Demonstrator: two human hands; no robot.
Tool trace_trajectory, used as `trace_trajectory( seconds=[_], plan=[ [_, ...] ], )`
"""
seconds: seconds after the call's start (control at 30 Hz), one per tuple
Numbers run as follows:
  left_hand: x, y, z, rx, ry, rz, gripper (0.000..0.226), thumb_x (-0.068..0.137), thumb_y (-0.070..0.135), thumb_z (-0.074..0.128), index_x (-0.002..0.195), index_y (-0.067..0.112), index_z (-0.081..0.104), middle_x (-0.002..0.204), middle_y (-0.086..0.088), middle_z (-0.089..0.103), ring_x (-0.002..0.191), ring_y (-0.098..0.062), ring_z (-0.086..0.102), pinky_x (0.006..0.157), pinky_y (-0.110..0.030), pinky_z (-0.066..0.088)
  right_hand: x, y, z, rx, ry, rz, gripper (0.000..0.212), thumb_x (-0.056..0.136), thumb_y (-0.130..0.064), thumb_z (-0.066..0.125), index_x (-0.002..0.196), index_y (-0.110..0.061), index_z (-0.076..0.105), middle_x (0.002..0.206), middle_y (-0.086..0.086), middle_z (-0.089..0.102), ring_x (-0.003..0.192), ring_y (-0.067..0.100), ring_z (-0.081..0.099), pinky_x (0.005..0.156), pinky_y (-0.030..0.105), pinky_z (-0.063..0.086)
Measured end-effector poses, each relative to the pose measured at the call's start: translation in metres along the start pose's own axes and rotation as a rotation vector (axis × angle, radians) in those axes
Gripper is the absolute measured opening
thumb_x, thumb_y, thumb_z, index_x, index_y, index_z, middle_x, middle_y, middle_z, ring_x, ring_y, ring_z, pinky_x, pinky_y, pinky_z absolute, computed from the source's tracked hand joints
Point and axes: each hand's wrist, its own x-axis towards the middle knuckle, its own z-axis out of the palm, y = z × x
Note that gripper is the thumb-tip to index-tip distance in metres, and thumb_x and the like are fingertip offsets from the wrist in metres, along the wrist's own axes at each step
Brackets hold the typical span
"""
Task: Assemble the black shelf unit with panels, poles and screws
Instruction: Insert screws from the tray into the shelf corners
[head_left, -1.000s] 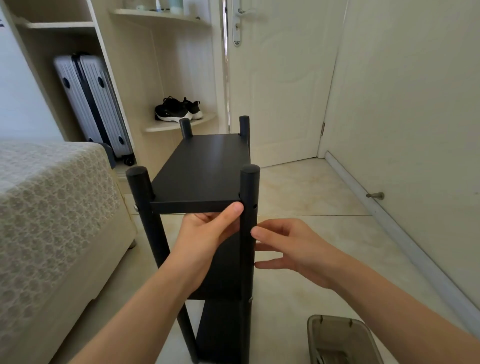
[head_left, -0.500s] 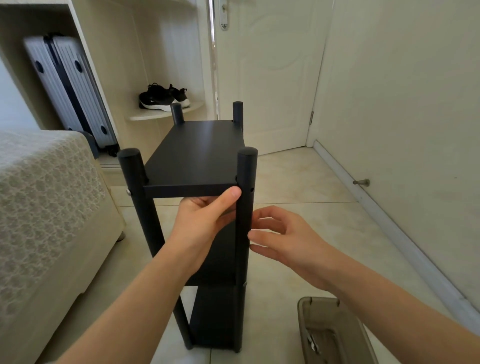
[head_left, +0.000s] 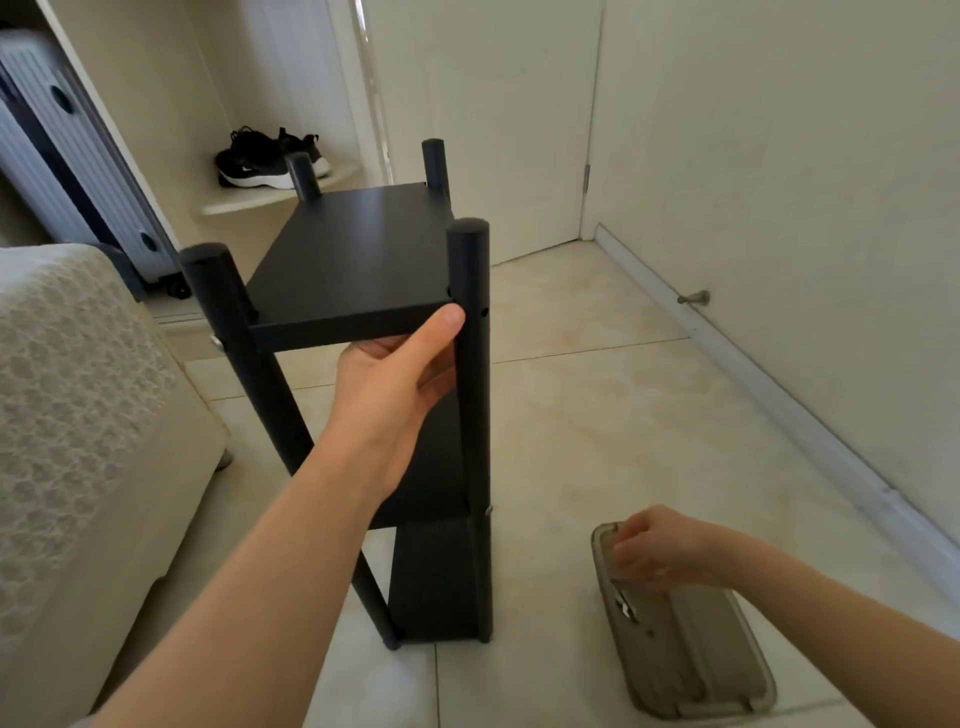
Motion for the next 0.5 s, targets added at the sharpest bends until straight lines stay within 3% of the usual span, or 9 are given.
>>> trace_trajectory(
  seconds=[0.13,0.37,0.5],
  plan=[
    [0.000,-0.001,0.002,0.006,-0.003,0.022,0.026,0.072,0.028,0.073,0.096,0.018,0.071,0.102,-0.003,0.076,0.104,-0.022,0.072,0.089,-0.037,0.058,0.028,0.042,0.026,-0.188,0.062,0.082,0.018,0.096,-0.013,0.059,0.081,-0.003,0.056,0.063,0.012,0.051,0.049,0.019,0.046,0.049,0.024,0.038],
    [-0.001,-0.003,0.005,0.026,-0.017,0.066,0.024,0.073,0.028,0.073,0.095,0.018,0.073,0.105,-0.006,0.077,0.105,-0.023,0.072,0.088,-0.035,0.059,0.052,0.059,0.061,-0.419,0.033,0.141,0.031,0.102,-0.038,0.048,0.101,-0.007,0.040,0.091,0.009,0.055,0.065,0.019,0.057,0.048,0.026,0.050],
    [-0.002,-0.003,0.005,0.053,-0.030,0.067,0.026,0.075,0.027,0.073,0.099,0.017,0.072,0.108,-0.005,0.076,0.106,-0.022,0.072,0.091,-0.037,0.058,0.059,0.063,0.075,-0.453,0.062,0.148,0.032,0.102,-0.036,0.050,0.113,-0.008,0.041,0.104,0.007,0.055,0.089,0.023,0.062,0.064,0.031,0.058]
  ],
)
